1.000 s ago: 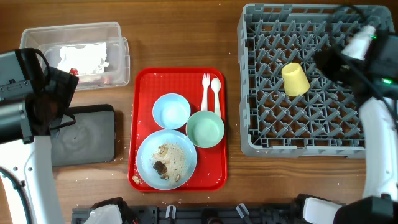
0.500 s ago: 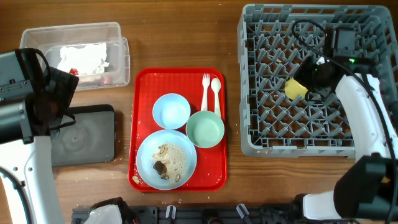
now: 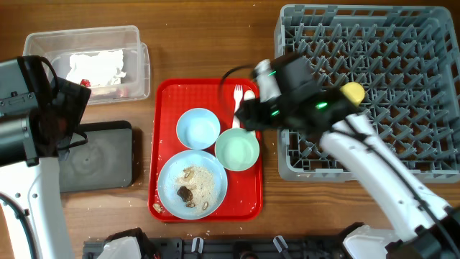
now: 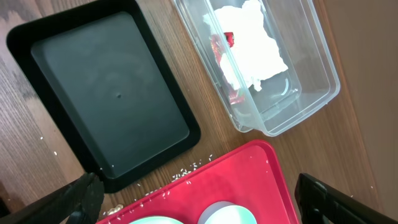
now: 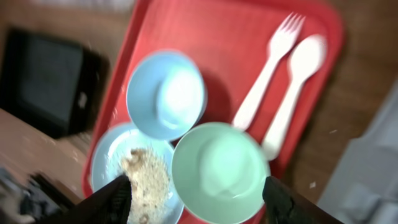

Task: Sort waste into correct bins and load items into the dishwasher rack
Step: 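Move the right gripper back to the tray and grasp the pale-green bowl, then lift the pale-green bowl and carry it into the grey rack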

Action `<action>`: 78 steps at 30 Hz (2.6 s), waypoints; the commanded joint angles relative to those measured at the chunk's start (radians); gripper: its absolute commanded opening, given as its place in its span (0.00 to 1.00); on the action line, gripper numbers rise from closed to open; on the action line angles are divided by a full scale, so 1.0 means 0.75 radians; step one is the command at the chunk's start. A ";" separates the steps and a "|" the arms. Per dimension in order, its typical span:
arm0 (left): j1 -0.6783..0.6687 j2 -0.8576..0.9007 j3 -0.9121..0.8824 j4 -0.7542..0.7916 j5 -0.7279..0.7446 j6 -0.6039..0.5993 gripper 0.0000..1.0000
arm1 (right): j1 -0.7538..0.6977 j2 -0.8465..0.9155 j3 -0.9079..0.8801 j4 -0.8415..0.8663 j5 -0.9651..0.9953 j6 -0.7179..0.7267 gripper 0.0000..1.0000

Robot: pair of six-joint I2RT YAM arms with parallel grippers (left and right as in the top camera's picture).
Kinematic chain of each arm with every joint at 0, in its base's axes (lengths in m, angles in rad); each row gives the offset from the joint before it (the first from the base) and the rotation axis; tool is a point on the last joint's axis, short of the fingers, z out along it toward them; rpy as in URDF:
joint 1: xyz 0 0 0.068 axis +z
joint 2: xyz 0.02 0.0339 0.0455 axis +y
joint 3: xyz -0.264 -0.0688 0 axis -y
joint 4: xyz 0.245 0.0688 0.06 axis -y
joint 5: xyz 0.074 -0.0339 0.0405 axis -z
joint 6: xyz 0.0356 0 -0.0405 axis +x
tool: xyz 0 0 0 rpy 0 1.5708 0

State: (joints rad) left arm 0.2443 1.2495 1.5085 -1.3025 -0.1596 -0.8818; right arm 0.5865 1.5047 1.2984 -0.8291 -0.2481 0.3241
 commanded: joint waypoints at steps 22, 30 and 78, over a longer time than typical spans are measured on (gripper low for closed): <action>0.006 -0.008 0.004 0.000 -0.018 -0.022 1.00 | 0.409 0.560 0.020 0.012 0.375 0.024 0.45; 0.006 -0.008 0.004 0.000 -0.018 -0.022 1.00 | 0.416 0.562 0.021 0.009 0.354 0.065 0.27; 0.006 -0.008 0.004 0.000 -0.018 -0.022 1.00 | -1.195 0.066 -0.138 -0.632 -1.310 -0.915 0.04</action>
State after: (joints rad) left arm 0.2443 1.2495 1.5085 -1.3022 -0.1596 -0.8822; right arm -0.3149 1.5410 1.2972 -1.3289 -1.0492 -0.2592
